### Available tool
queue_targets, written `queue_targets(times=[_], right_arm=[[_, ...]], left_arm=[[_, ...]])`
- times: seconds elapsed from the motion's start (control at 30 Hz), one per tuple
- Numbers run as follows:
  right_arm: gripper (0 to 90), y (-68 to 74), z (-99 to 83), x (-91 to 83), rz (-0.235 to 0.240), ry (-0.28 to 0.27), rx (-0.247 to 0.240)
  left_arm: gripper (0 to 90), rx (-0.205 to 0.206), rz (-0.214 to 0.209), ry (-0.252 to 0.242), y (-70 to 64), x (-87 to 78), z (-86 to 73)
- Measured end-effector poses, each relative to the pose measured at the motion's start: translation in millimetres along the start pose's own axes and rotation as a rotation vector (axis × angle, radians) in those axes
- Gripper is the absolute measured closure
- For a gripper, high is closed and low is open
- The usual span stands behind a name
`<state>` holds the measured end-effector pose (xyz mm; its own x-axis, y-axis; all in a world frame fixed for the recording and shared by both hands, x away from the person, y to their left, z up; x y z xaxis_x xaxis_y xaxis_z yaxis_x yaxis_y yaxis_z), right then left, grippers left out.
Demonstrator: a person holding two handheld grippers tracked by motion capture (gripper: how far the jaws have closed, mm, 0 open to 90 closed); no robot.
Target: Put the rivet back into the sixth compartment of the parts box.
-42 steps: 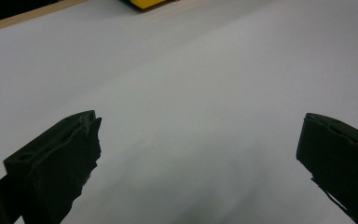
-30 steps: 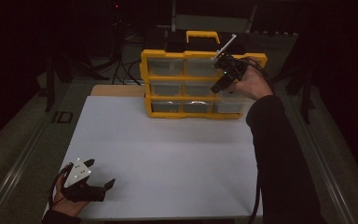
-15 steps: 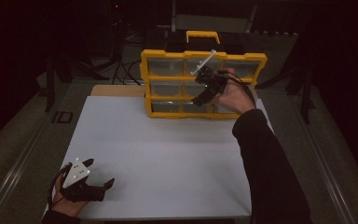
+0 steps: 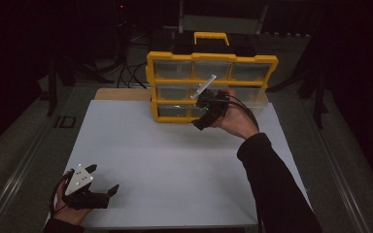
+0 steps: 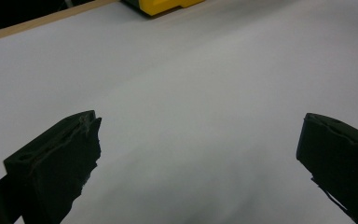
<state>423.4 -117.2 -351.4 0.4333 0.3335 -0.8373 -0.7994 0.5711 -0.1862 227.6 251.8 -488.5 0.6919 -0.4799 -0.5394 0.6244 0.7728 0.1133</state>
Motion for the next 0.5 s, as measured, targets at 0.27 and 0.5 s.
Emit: queue_targets(times=[0.27,0.5], right_arm=[[11.4,16.0,-23.9,8.6,0.054,-0.079,0.041],[11.0,25.2,-50.9,7.2,0.075,-0.13,0.064]], left_arm=[[0.3,-0.007,0.013,-0.01,0.9,-1.1,0.1],[0.3,-0.01,0.029,-0.017,2.0,-2.7,0.4]])
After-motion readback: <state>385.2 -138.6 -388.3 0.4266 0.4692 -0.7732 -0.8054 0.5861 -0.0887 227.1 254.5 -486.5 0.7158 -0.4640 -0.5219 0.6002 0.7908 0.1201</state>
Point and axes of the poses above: each handheld gripper's, and its own axes: x roughly forward along the jaws, z roughly out of its top, y roughly to its left, the point moved 1 cm from there along x, roughly forward along the jaws, and after that the axes turned 4 degrees about x, right-handed, at the moved point
